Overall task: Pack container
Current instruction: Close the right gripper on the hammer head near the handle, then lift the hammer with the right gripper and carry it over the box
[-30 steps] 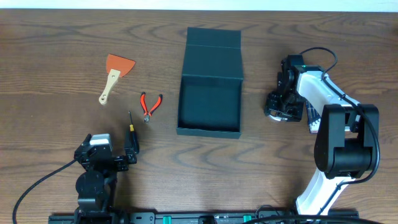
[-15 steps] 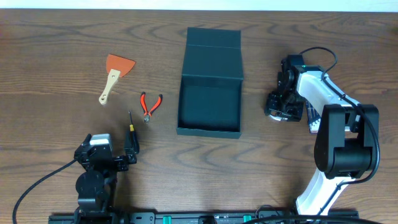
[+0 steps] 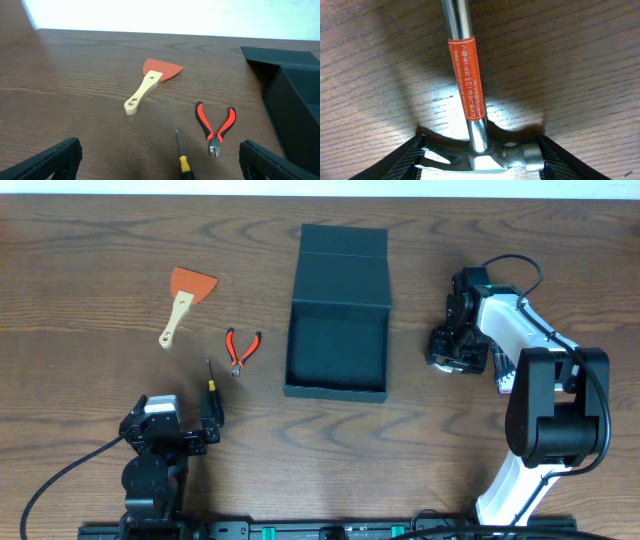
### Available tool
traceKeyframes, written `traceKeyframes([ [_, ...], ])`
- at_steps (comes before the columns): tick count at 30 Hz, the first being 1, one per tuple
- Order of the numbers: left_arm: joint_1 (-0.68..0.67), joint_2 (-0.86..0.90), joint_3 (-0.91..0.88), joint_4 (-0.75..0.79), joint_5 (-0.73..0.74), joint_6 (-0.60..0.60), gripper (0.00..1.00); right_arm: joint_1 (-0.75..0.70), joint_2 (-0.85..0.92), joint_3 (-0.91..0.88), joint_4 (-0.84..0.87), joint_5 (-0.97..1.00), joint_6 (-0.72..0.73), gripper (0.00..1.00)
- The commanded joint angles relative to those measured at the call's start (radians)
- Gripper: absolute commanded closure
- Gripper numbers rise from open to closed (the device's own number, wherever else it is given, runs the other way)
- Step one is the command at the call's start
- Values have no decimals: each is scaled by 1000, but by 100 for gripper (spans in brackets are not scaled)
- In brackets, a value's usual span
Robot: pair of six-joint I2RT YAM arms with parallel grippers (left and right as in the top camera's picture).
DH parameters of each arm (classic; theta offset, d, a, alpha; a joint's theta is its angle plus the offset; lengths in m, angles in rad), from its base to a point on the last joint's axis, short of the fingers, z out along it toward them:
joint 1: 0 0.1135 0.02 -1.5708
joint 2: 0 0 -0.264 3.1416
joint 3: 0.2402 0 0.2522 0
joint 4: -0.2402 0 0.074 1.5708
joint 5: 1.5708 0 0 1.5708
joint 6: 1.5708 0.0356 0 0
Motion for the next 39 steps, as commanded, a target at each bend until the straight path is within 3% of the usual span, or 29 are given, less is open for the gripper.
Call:
traceKeyframes([
  [1,4,-6,-11,-21,-1,14,1,2,16,-16,19,45,-13,41],
  [11,4,-6,-11,-21,-1,14,1,2,16,37,-5,45,-13,45],
  [13,4,-6,-11,-21,-1,14,1,2,16,52,-11,45,-17,50],
  [28,4,-6,-11,-21,-1,14,2,2,16,158,-64,45,-32,49],
  [39,4,-6,-11,-21,-1,14,2,4,16,347,-174,44,-55,46],
])
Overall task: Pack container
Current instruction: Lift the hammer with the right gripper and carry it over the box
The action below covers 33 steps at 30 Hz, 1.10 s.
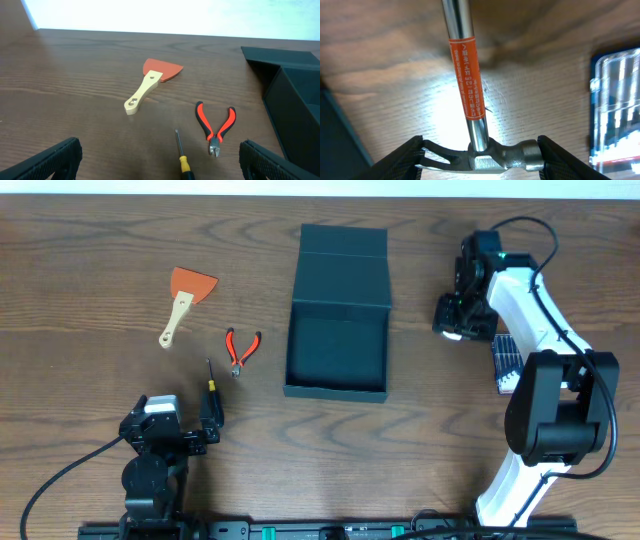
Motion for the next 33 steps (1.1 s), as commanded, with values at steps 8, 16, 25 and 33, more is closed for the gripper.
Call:
traceKeyframes([
  [8,4,-6,-11,-21,-1,14,1,35,10,221,-100,14,-46,46],
  [16,4,-6,-11,-21,-1,14,1,103,10,338,-169,10,-71,46],
  [25,4,-6,-11,-21,-1,14,1,214,10,358,-198,2,-91,45],
  [33,4,-6,-11,-21,-1,14,2,323,10,358,-217,2,-95,45],
])
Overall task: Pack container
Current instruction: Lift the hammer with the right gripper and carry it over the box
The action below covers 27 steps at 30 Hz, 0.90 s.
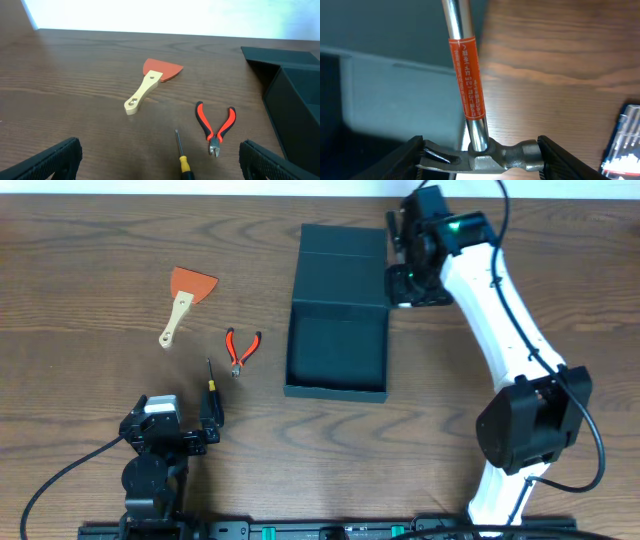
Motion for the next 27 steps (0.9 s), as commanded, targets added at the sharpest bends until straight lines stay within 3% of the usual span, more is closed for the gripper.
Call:
traceKeyframes([
  [1,4,-6,-11,-21,-1,14,2,48,10,25,-6,-1,-16,45],
  [11,4,-6,-11,-21,-1,14,1,153,10,25,-36,-3,-80,44],
  [27,4,-6,-11,-21,-1,14,1,180,10,25,-102,-42,-200,44],
])
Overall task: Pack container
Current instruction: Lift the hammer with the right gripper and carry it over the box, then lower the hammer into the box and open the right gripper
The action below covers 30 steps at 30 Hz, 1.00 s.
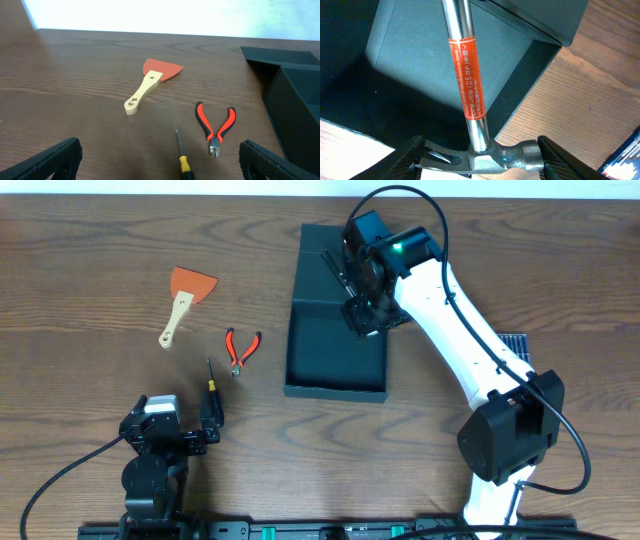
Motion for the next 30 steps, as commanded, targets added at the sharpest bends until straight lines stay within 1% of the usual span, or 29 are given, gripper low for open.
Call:
traceKeyframes([
  [1,4,-6,-11,-21,-1,14,2,11,10,25,-2,-33,-57,44],
  [9,4,-6,-11,-21,-1,14,1,11,11,23,-10,-40,-114,43],
  [15,4,-6,-11,-21,-1,14,1,12,11,2,-12,-48,-121,43],
  [21,4,-6,-11,-21,-1,14,2,37,11,-75,11,-47,-140,43],
  [30,4,-6,-11,-21,-1,14,1,71,11,-234,93,-47,-138,43],
])
